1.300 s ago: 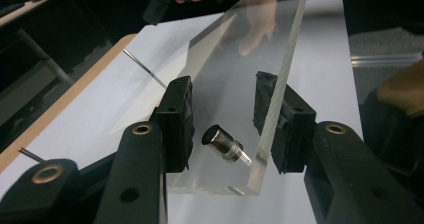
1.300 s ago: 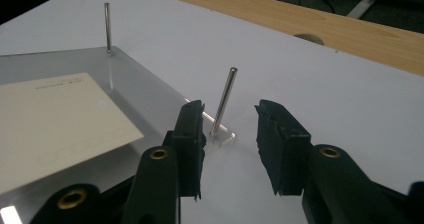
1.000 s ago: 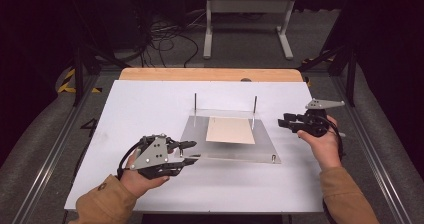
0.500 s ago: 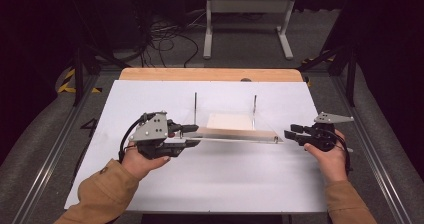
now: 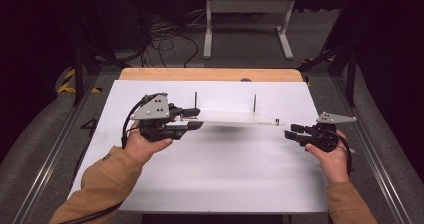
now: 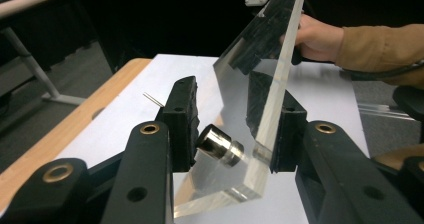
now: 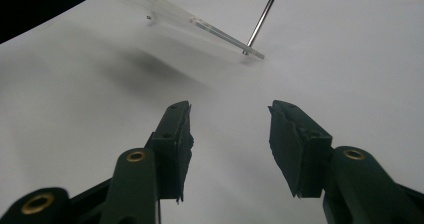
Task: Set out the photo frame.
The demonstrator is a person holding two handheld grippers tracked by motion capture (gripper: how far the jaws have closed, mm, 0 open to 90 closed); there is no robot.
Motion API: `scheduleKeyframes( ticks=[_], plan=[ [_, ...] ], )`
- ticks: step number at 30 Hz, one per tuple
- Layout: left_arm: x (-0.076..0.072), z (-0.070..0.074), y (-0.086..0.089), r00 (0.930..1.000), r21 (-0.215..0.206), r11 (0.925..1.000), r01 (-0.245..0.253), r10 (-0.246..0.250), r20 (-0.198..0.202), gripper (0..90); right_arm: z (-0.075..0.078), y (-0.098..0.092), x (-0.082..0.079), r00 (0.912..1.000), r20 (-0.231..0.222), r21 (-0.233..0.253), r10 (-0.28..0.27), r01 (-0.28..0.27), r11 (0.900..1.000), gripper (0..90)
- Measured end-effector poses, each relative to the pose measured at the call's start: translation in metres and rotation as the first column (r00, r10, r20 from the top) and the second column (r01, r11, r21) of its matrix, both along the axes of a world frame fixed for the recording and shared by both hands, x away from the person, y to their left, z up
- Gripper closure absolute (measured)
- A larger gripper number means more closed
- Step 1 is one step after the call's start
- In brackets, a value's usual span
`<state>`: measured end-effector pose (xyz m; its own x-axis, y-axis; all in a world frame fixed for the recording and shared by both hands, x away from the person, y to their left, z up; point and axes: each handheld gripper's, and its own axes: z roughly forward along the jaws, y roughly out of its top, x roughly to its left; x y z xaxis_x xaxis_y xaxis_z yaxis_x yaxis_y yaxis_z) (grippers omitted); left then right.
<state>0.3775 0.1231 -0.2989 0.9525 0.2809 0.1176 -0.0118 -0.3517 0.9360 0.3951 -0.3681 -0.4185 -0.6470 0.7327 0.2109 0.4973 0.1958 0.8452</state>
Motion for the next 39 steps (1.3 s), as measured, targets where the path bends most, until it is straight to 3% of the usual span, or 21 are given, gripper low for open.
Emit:
scheduleKeyframes(
  ticks=[7,11,14,16,21,28,34,38,39],
  plan=[
    [0.017,0.008,-0.001,0.9995,-0.046,0.9985,-0.032,0.032,-0.005,60.5,0.000,-0.002,-0.002,1.0000,-0.003,0.004,-0.004,0.004,1.000,51.3],
    [0.030,0.009,-0.004,0.9981,-0.043,0.9972,-0.061,0.060,-0.017,59.2,0.000,-0.001,-0.002,1.0000,0.002,0.002,0.000,0.000,1.000,51.3],
    [0.041,0.010,-0.004,0.9969,-0.082,0.9942,-0.069,0.065,-0.044,57.7,0.001,0.000,-0.002,1.0000,0.004,0.006,0.002,-0.002,1.000,51.2],
    [0.046,0.011,-0.005,0.9957,-0.085,0.9924,-0.089,0.087,-0.033,57.1,0.001,0.000,-0.003,1.0000,0.004,0.008,0.002,-0.002,1.000,51.0],
    [0.062,0.011,-0.006,0.9926,-0.129,0.9849,-0.116,0.111,-0.050,55.2,0.000,0.000,-0.003,1.0000,0.003,0.011,0.006,-0.006,1.000,50.7],
    [0.085,-0.003,-0.011,0.9853,-0.144,0.9771,-0.156,0.144,-0.092,52.4,0.000,0.001,-0.003,1.0000,0.000,0.012,0.007,-0.007,1.000,50.3],
    [0.102,-0.015,-0.012,0.9766,-0.212,0.9623,-0.171,0.137,-0.165,50.4,-0.001,0.000,-0.004,1.0000,-0.003,0.016,0.008,-0.008,1.000,49.8],
    [0.109,-0.019,-0.013,0.9740,-0.203,0.9624,-0.180,0.146,-0.174,50.6,-0.002,0.001,-0.003,1.0000,-0.002,0.017,0.008,-0.008,1.000,49.5],
    [0.112,-0.022,-0.013,0.9732,-0.221,0.9584,-0.181,0.142,-0.181,50.5,-0.002,0.001,-0.003,0.9999,-0.003,0.017,0.011,-0.010,1.000,49.3]
  ],
)
